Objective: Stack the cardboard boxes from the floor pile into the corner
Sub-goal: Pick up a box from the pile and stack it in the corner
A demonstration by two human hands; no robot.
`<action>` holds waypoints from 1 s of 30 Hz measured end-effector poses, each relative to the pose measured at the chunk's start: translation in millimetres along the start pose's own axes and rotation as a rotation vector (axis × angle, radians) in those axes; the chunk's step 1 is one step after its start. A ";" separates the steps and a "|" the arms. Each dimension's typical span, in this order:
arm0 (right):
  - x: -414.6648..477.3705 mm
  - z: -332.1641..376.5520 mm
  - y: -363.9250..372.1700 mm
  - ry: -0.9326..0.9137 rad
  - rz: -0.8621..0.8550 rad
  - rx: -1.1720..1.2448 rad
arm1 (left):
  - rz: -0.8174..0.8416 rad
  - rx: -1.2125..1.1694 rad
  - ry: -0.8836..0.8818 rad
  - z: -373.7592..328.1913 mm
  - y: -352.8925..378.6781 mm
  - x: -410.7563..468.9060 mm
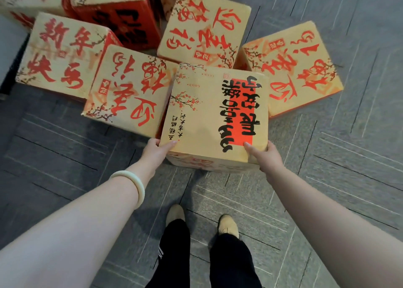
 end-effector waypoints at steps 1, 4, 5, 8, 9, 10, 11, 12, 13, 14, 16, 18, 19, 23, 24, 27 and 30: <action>-10.1 8.4 -8.5 -0.009 0.008 0.022 | 0.011 -0.035 0.008 -8.7 -3.4 -11.4; -43.9 39.0 -35.7 -0.035 0.034 0.101 | 0.032 -0.099 0.064 -39.7 -11.8 -51.6; -55.7 50.5 -45.5 -0.045 0.045 0.124 | 0.021 -0.117 0.075 -51.8 -14.7 -65.6; -92.7 86.8 -75.8 -0.085 0.084 0.161 | 0.036 -0.156 0.132 -94.4 -22.1 -114.2; -107.1 99.6 -87.2 -0.099 0.089 0.165 | 0.053 -0.155 0.152 -109.3 -25.6 -131.3; -121.0 112.4 -98.4 -0.111 0.087 0.165 | 0.075 -0.150 0.187 -123.4 -28.2 -147.6; -136.0 124.2 -109.9 -0.116 0.073 0.159 | 0.094 -0.139 0.204 -136.2 -31.8 -163.1; -154.0 137.9 -121.5 -0.127 0.054 0.155 | 0.110 -0.130 0.227 -151.5 -34.6 -181.7; -171.3 150.0 -134.0 -0.137 0.037 0.157 | 0.121 -0.134 0.239 -166.6 -38.0 -199.8; -187.5 161.5 -146.6 -0.152 0.017 0.159 | 0.130 -0.148 0.264 -181.9 -40.8 -216.9; -219.9 182.5 -171.7 -0.189 -0.021 0.157 | 0.149 -0.154 0.311 -210.0 -45.7 -250.8; -250.9 197.9 -194.6 -0.233 -0.041 0.175 | 0.177 -0.124 0.355 -236.1 -51.9 -284.1; -266.6 204.2 -205.0 -0.255 -0.045 0.190 | 0.193 -0.115 0.376 -247.4 -55.2 -296.5; -329.7 222.6 -246.5 -0.323 -0.056 0.250 | 0.241 -0.027 0.480 -298.0 -61.4 -350.6; -343.5 225.2 -256.6 -0.344 -0.051 0.272 | 0.254 -0.007 0.506 -310.5 -62.3 -364.0; -386.3 228.3 -285.1 -0.383 -0.059 0.335 | 0.296 0.049 0.572 -342.4 -63.8 -403.3; -421.2 221.9 -310.7 -0.408 -0.106 0.398 | 0.328 0.080 0.635 -363.5 -56.7 -436.1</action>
Point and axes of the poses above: each hand's wrist, its own x-axis towards the middle knuckle, its own y-axis out of the palm, z = x × y, the point moved 3 cm from there along x, towards the middle knuckle
